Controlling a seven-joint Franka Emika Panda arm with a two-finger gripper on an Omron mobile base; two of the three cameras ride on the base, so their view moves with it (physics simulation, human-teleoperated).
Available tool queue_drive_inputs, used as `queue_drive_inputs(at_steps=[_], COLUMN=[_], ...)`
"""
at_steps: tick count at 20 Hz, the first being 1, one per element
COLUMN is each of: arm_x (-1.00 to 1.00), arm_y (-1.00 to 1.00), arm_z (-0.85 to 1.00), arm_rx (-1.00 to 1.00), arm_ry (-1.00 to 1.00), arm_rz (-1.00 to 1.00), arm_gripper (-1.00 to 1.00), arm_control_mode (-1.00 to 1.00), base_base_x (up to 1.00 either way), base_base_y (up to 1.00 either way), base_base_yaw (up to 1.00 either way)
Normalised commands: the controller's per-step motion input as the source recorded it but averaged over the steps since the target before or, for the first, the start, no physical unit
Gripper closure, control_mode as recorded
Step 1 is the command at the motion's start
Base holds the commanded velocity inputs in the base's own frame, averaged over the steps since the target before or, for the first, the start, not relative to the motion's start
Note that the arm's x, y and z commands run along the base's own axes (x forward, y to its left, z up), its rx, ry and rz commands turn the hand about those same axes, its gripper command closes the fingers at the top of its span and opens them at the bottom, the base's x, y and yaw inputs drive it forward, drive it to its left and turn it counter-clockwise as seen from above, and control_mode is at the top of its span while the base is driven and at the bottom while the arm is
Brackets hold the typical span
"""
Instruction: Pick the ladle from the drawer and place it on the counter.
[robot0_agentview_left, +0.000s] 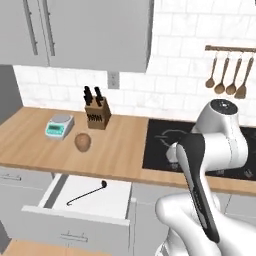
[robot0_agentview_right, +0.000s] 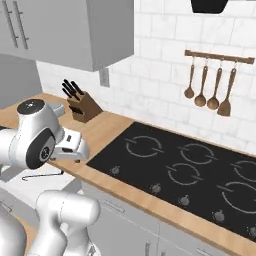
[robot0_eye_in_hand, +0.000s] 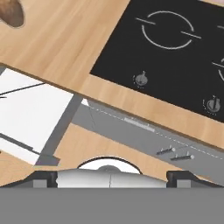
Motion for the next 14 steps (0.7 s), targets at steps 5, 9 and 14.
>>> queue_drive_inputs(at_steps=[5,9,14], arm_x=[0.00,0.00,-0.39], arm_y=[0.00,0.00,-0.05], arm_z=[0.00,0.00,-0.01], arm_rx=[0.00,0.00,0.00], arm_ry=[0.00,0.00,-0.07], arm_rz=[0.00,0.00,0.21], arm_gripper=[-1.00,-1.00,-1.00], arm_control_mode=[1.00,1.00,-1.00], base_base_x=[0.03,0.04,-0.41], base_base_y=[-0.15,-0.04,-0.30], base_base_yaw=[0.81,0.80,0.41])
